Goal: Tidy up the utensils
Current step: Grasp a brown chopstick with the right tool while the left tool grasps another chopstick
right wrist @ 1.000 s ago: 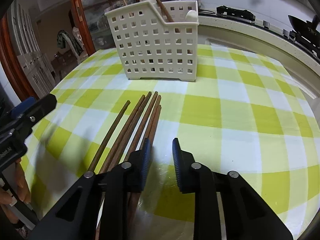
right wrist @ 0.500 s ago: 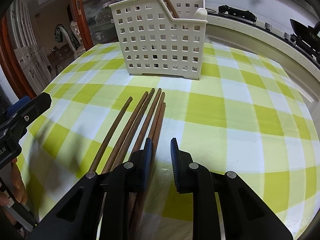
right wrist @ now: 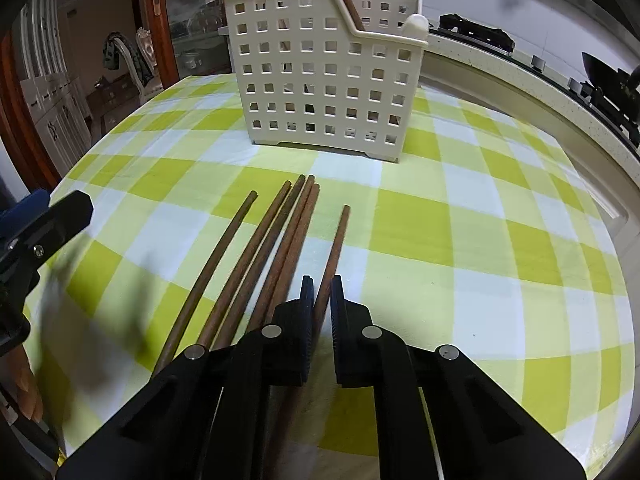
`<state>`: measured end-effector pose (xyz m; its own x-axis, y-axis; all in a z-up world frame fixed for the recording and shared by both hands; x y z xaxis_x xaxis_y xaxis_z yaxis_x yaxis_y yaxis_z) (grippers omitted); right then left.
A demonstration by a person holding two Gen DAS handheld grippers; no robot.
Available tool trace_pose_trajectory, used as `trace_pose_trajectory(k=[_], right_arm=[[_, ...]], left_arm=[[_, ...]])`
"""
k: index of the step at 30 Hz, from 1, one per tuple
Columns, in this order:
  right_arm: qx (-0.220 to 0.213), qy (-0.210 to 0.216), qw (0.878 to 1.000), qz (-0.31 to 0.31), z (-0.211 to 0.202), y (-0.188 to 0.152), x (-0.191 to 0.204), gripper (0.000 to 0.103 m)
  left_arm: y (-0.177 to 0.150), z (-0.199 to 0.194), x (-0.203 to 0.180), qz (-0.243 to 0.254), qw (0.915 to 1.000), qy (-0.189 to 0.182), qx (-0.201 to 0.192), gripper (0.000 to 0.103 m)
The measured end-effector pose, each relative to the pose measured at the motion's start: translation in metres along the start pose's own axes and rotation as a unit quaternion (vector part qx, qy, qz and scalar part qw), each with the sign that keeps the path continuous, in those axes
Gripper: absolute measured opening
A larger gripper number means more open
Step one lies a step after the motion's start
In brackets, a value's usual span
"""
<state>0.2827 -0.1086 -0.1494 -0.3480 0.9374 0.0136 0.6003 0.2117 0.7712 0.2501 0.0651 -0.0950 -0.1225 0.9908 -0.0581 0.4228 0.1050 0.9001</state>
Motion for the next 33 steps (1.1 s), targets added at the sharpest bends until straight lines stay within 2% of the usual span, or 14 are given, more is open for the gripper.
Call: trace_pose_trajectory(k=[7, 9, 11, 14, 18, 28, 33], right_arm=[[-0.010, 0.009, 0.999, 0.038, -0.009, -0.003, -0.025, 0.006], [-0.017, 0.012, 0.999, 0.046, -0.014, -0.002, -0.032, 0.006], [-0.024, 0.018, 0.998, 0.050, -0.019, -0.001, -0.036, 0.006], [-0.031, 0.027, 0.998, 0.054, -0.024, 0.001, -0.039, 0.006], [-0.041, 0.037, 0.997, 0.056, -0.031, 0.001, -0.043, 0.006], [-0.047, 0.050, 0.995, 0.077, -0.034, -0.003, -0.059, 0.006], [-0.046, 0.053, 0.995, 0.077, -0.034, -0.005, -0.058, 0.006]], left_arm=[[-0.007, 0.012, -0.023, 0.019, 0.9994, -0.015, 0.024, 0.098], [-0.009, 0.016, -0.029, 0.019, 0.9991, -0.021, 0.032, 0.091], [-0.011, 0.023, -0.035, 0.022, 0.9983, -0.029, 0.046, 0.078], [-0.014, 0.034, -0.045, 0.031, 0.9967, -0.033, 0.068, 0.068], [-0.019, 0.043, -0.055, 0.034, 0.9947, -0.041, 0.088, 0.064], [-0.033, 0.062, -0.073, 0.047, 0.9897, -0.048, 0.127, 0.037], [-0.033, 0.063, -0.078, 0.058, 0.9891, -0.047, 0.127, 0.031]])
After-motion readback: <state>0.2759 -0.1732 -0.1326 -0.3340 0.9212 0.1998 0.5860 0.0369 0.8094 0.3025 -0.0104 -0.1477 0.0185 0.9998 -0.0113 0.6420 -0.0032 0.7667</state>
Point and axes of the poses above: each gripper's, at about its wrist camera, not at the fingertips, and z roughly the way its jaws point, x to its left, y to its top, the point moved 5 cm from there along z, roughly the way its jaws point, and after that the axes turned 10 degrees about -x, right-handed, at the moved point
